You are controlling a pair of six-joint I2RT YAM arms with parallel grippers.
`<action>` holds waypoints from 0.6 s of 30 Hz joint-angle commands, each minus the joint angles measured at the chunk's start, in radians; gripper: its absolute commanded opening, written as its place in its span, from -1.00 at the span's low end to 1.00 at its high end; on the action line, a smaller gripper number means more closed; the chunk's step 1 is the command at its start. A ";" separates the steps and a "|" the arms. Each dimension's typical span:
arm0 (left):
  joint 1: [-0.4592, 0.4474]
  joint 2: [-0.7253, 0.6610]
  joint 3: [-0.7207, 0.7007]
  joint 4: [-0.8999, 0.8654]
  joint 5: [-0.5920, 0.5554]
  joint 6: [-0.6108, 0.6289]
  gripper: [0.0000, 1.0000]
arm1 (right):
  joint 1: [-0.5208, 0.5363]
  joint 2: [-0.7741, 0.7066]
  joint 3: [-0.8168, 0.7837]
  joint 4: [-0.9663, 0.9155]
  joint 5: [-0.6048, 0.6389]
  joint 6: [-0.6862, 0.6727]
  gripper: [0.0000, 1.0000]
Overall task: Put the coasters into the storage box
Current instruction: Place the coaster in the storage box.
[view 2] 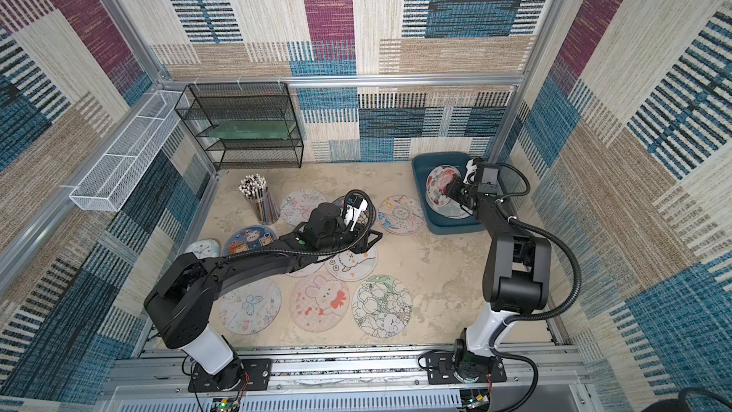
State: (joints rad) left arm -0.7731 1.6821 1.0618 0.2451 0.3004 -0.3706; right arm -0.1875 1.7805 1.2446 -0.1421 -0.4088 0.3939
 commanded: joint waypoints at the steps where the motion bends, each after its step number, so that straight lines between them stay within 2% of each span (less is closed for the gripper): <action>1: 0.002 0.005 0.006 0.034 0.026 0.021 0.17 | 0.000 0.043 0.012 0.038 0.020 0.010 -0.83; 7: 0.002 0.020 0.029 0.001 0.026 0.035 0.17 | -0.010 0.118 0.018 -0.009 0.155 0.002 -0.80; 9: 0.003 0.027 0.034 0.000 0.035 0.038 0.17 | -0.012 0.138 0.029 -0.028 0.189 -0.006 -0.73; 10: 0.003 0.028 0.036 0.000 0.038 0.039 0.18 | -0.012 0.147 0.037 -0.045 0.210 -0.010 -0.50; 18: 0.003 0.037 -0.018 0.127 0.062 0.038 0.26 | 0.000 0.144 0.068 -0.131 0.348 -0.050 0.18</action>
State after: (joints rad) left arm -0.7723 1.7149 1.0595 0.2848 0.3347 -0.3653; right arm -0.1898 1.9385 1.3045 -0.2398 -0.1452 0.3630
